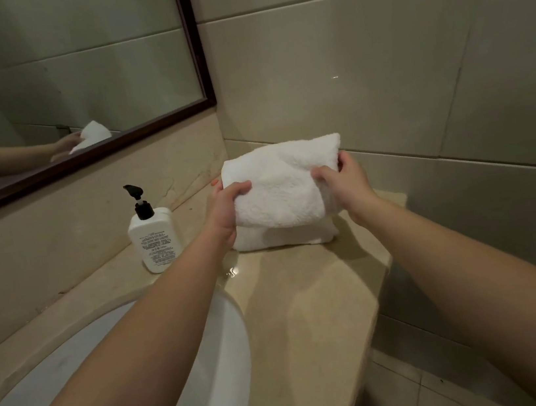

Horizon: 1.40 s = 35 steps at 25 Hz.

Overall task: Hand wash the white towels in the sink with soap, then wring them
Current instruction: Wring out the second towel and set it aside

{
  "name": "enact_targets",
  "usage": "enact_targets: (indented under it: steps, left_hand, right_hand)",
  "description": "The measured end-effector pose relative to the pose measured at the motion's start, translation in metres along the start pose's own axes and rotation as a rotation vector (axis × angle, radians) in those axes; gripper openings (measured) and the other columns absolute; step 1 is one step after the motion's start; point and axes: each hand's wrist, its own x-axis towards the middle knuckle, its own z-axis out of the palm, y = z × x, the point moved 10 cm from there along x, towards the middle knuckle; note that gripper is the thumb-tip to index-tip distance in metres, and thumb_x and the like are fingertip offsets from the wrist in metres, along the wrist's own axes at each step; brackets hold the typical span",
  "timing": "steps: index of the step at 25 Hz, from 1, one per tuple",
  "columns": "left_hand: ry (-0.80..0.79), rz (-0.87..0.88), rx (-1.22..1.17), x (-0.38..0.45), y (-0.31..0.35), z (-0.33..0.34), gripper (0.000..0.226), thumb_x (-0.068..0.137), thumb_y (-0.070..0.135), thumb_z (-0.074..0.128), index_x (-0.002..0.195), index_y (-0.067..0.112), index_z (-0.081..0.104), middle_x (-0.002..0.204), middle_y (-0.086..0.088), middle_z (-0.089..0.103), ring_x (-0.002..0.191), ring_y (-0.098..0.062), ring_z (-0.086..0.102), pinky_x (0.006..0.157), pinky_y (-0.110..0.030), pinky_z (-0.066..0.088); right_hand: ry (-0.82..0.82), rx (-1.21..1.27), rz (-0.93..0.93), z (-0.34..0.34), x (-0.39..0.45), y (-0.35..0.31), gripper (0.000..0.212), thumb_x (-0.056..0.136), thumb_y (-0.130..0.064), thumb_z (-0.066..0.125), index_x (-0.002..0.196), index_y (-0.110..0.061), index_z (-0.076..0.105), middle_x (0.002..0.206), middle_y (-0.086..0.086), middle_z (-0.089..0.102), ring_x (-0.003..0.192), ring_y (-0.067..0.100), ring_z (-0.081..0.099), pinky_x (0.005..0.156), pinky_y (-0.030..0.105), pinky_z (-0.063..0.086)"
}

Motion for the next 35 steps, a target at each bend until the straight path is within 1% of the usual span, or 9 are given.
enact_targets:
  steps: [6, 10, 14, 17, 19, 21, 24, 28, 35]
  left_hand:
    - [0.087, -0.171, 0.077, 0.042, -0.036, -0.034, 0.068, 0.071, 0.03, 0.077, 0.132, 0.008, 0.06, 0.119, -0.014, 0.073, 0.107, -0.033, 0.07, 0.089, -0.043, 0.059]
    - [0.09, -0.35, 0.193, 0.052, -0.07, -0.047, 0.067, 0.078, 0.05, 0.077, 0.132, 0.013, 0.062, 0.114, -0.01, 0.075, 0.103, -0.03, 0.072, 0.09, -0.045, 0.059]
    - [0.056, -0.364, 0.144, 0.049, -0.054, -0.033, 0.023, 0.1, 0.03, 0.058, 0.112, 0.012, 0.063, 0.098, -0.007, 0.073, 0.084, -0.022, 0.069, 0.064, -0.031, 0.056]
    - [0.066, -0.437, 0.285, 0.049, -0.061, -0.039, 0.037, 0.094, 0.028, 0.06, 0.126, 0.009, 0.059, 0.105, -0.01, 0.068, 0.09, -0.027, 0.065, 0.074, -0.033, 0.054]
    - [0.131, -0.381, 0.515, 0.053, -0.057, -0.042, 0.062, 0.088, 0.034, 0.066, 0.14, 0.005, 0.048, 0.118, -0.011, 0.063, 0.103, -0.03, 0.062, 0.086, -0.036, 0.05]
    - [0.268, -0.088, 0.925, 0.052, -0.024, -0.032, 0.078, 0.087, 0.038, 0.07, 0.149, 0.007, 0.034, 0.135, -0.011, 0.052, 0.123, -0.031, 0.052, 0.099, -0.039, 0.045]
    - [0.147, 0.474, 1.313, 0.038, 0.006, 0.024, 0.054, 0.101, 0.038, 0.053, 0.147, 0.013, 0.041, 0.148, -0.008, 0.043, 0.139, -0.028, 0.039, 0.115, -0.041, 0.03]
    - [-0.231, 0.204, 1.413, 0.063, -0.059, 0.025, 0.06, 0.109, 0.047, 0.025, 0.162, 0.022, 0.017, 0.171, -0.002, 0.008, 0.158, -0.018, 0.0, 0.127, -0.04, -0.004]
    - [-0.26, 0.16, 1.533, 0.074, -0.068, 0.027, 0.063, 0.108, 0.051, 0.016, 0.163, 0.022, 0.003, 0.172, -0.001, 0.001, 0.157, -0.015, -0.003, 0.126, -0.042, -0.008]
  right_hand:
    - [-0.096, -0.173, 0.037, 0.043, 0.047, 0.033, 0.041, 0.095, -0.022, 0.063, 0.133, -0.013, 0.054, 0.125, 0.005, 0.062, 0.115, 0.025, 0.059, 0.1, 0.041, 0.048]
    - [-0.078, -0.351, 0.067, 0.05, 0.061, 0.062, 0.047, 0.098, -0.031, 0.056, 0.14, -0.012, 0.049, 0.138, 0.012, 0.058, 0.124, 0.032, 0.054, 0.098, 0.036, 0.043]
    - [0.03, -0.326, 0.103, 0.039, 0.074, 0.053, 0.047, 0.097, -0.031, 0.057, 0.138, -0.01, 0.051, 0.136, 0.011, 0.058, 0.121, 0.032, 0.055, 0.086, 0.029, 0.039]
    - [-0.004, -0.486, 0.184, 0.035, 0.06, 0.071, 0.052, 0.096, -0.035, 0.059, 0.139, -0.008, 0.048, 0.134, 0.013, 0.059, 0.119, 0.034, 0.057, 0.081, 0.03, 0.038]
    - [0.001, -0.719, 0.167, 0.034, 0.048, 0.077, 0.06, 0.095, -0.039, 0.06, 0.141, -0.007, 0.04, 0.137, 0.016, 0.055, 0.123, 0.037, 0.053, 0.086, 0.036, 0.041]
    - [0.089, -0.929, -0.045, 0.037, 0.043, 0.052, 0.064, 0.094, -0.034, 0.061, 0.146, -0.01, 0.033, 0.144, 0.017, 0.045, 0.132, 0.036, 0.042, 0.101, 0.043, 0.037]
    - [-0.051, -1.02, -0.419, 0.074, 0.039, 0.02, 0.059, 0.098, -0.024, 0.05, 0.154, -0.019, 0.031, 0.16, 0.011, 0.029, 0.147, 0.029, 0.024, 0.117, 0.043, 0.019]
    - [-0.402, -1.081, -0.211, 0.096, 0.044, 0.077, 0.058, 0.106, -0.044, 0.025, 0.161, -0.025, 0.014, 0.169, 0.001, 0.005, 0.155, 0.019, 0.0, 0.125, 0.039, 0.002]
    - [-0.362, -1.156, -0.095, 0.094, 0.05, 0.09, 0.065, 0.104, -0.058, 0.014, 0.161, -0.028, 0.01, 0.169, 0.001, 0.001, 0.155, 0.02, -0.004, 0.124, 0.047, -0.003]
